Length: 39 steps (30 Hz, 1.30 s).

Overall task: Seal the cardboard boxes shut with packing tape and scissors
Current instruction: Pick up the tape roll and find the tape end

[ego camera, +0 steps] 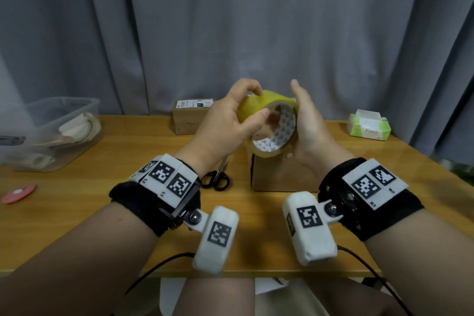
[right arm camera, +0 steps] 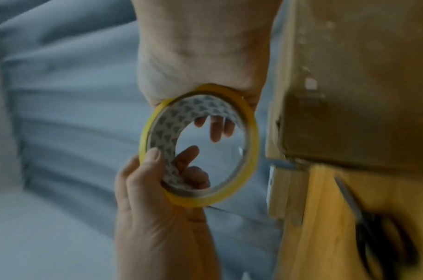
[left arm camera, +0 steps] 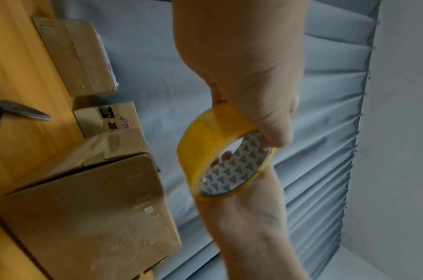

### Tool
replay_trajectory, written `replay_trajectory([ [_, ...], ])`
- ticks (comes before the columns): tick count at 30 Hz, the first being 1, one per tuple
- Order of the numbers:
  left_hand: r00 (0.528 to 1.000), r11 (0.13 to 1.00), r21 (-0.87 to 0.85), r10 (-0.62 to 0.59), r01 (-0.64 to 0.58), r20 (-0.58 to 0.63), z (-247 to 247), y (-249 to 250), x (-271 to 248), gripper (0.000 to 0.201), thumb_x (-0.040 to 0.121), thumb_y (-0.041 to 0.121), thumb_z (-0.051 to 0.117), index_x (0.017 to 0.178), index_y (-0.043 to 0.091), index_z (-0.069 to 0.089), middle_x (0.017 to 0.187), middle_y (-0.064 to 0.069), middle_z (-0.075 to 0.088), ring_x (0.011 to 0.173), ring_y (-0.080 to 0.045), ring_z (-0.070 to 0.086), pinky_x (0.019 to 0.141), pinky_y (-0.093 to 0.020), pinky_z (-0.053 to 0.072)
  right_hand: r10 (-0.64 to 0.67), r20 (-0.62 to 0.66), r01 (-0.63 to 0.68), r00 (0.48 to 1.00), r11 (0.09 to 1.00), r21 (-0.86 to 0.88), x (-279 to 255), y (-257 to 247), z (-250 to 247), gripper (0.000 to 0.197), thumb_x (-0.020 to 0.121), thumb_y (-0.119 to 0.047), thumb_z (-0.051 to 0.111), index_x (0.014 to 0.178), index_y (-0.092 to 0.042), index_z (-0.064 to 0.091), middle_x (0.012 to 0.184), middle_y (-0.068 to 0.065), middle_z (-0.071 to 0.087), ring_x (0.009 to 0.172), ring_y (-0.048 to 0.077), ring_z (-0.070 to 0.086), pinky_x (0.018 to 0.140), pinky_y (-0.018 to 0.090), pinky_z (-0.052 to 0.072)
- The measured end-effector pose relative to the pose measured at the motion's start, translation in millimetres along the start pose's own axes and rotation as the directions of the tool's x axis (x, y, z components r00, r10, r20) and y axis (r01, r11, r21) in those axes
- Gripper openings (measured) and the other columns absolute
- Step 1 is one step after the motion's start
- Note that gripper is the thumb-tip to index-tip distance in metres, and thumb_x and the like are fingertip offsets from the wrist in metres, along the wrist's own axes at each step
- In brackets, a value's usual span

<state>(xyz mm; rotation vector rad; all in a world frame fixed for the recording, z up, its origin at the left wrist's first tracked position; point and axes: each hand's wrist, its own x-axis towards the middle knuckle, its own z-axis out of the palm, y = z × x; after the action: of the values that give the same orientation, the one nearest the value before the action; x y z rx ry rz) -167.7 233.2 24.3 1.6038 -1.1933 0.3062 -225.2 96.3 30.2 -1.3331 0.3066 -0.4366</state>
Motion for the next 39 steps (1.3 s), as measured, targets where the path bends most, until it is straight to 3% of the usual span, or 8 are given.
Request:
replay_trajectory([
  [5,0.979,0.995,0.103,-0.014,-0.008,0.204,0.6,8.0,2.1,0.031,0.083,0.031,0.055,0.114,0.03,0.052,0.1,0.007,0.063,0.083,-0.009,0.061,0.075,-0.034,0.051,-0.179,-0.109,0.124,0.978,0.915,-0.383,5.1,-3.9,-2.7,0.055,0.07,-0.081,0.041,0.063,-0.034,0.069,0.082,0.0,0.068,0.097,0.032,0.065,0.094,0.055,0.047],
  [12,0.988,0.991,0.134,-0.02,-0.001,0.156,-0.8,-4.8,-1.7,0.05,0.086,0.047,0.054,0.134,0.034,0.046,0.121,0.01,0.045,0.112,-0.005,0.047,0.096,-0.03,0.046,0.177,-0.147,-0.128,0.973,0.947,0.294,12.2,2.5,-17.3,0.077,0.091,-0.07,0.024,0.113,-0.002,0.054,0.045,0.01,0.059,0.034,0.019,0.058,0.037,0.024,0.047],
  [19,0.898,0.87,0.366,0.171,-0.331,0.406,-16.3,-3.7,1.7,0.07,0.068,0.067,0.061,0.131,0.04,0.044,0.144,0.014,0.025,0.129,-0.005,0.019,0.11,-0.038,0.023,0.308,0.092,-0.309,0.947,0.951,0.004,14.6,7.8,-18.0,0.083,0.088,-0.074,0.018,0.123,-0.008,0.053,0.103,0.017,0.071,0.088,0.03,0.071,0.064,0.038,0.058],
  [22,0.937,0.904,0.304,0.223,-0.302,0.268,-14.1,4.4,8.9,0.042,0.077,0.058,0.055,0.094,0.019,0.055,0.1,0.001,0.054,0.094,-0.006,0.044,0.083,-0.02,0.037,0.229,0.18,-0.227,0.957,0.973,-0.034,2.6,2.0,-10.4,0.064,0.096,-0.061,0.024,0.113,-0.007,0.055,0.082,0.013,0.07,0.06,0.025,0.068,0.043,0.028,0.051],
  [26,1.0,0.992,0.129,-0.012,0.009,0.019,-9.6,3.2,16.0,0.038,0.089,0.04,0.045,0.064,0.012,0.042,0.063,-0.001,0.039,0.06,-0.011,0.039,0.059,-0.032,0.033,-0.074,0.109,0.088,0.991,0.988,-0.124,-4.6,3.5,6.3,0.04,0.101,-0.044,0.036,0.105,-0.013,0.061,0.086,0.002,0.067,0.07,0.013,0.065,0.061,0.027,0.052],
  [29,0.948,0.948,0.036,-0.314,0.316,-0.058,-4.3,0.5,20.9,0.035,0.094,0.031,0.031,0.067,0.01,0.038,0.064,-0.01,0.037,0.063,-0.02,0.038,0.063,-0.044,0.033,-0.656,0.162,0.664,0.737,0.659,-0.353,-4.9,8.8,8.6,0.014,0.099,-0.024,0.044,0.099,-0.018,0.055,0.094,-0.007,0.057,0.087,0.005,0.055,0.081,0.022,0.043],
  [32,0.846,0.834,-0.177,-0.534,0.523,-0.012,5.3,-3.4,21.9,0.042,0.096,0.041,0.021,0.074,0.014,0.044,0.061,-0.007,0.038,0.057,-0.019,0.038,0.06,-0.035,0.032,-0.786,0.359,0.838,0.503,0.343,-0.424,-2.3,17.3,7.6,0.013,0.087,-0.018,0.046,0.089,-0.015,0.059,0.089,-0.015,0.053,0.087,0.006,0.051,0.082,0.021,0.041],
  [39,0.733,0.652,-0.447,-0.68,0.613,0.016,6.3,0.0,21.5,0.048,0.099,0.036,0.024,0.057,0.016,0.035,0.04,0.004,0.033,0.032,-0.01,0.027,0.047,-0.026,0.026,-0.832,0.298,0.863,0.468,0.358,-0.357,-0.5,20.6,8.8,0.022,0.078,-0.02,0.045,0.084,-0.008,0.063,0.087,-0.014,0.055,0.088,0.017,0.053,0.081,0.042,0.046],
])
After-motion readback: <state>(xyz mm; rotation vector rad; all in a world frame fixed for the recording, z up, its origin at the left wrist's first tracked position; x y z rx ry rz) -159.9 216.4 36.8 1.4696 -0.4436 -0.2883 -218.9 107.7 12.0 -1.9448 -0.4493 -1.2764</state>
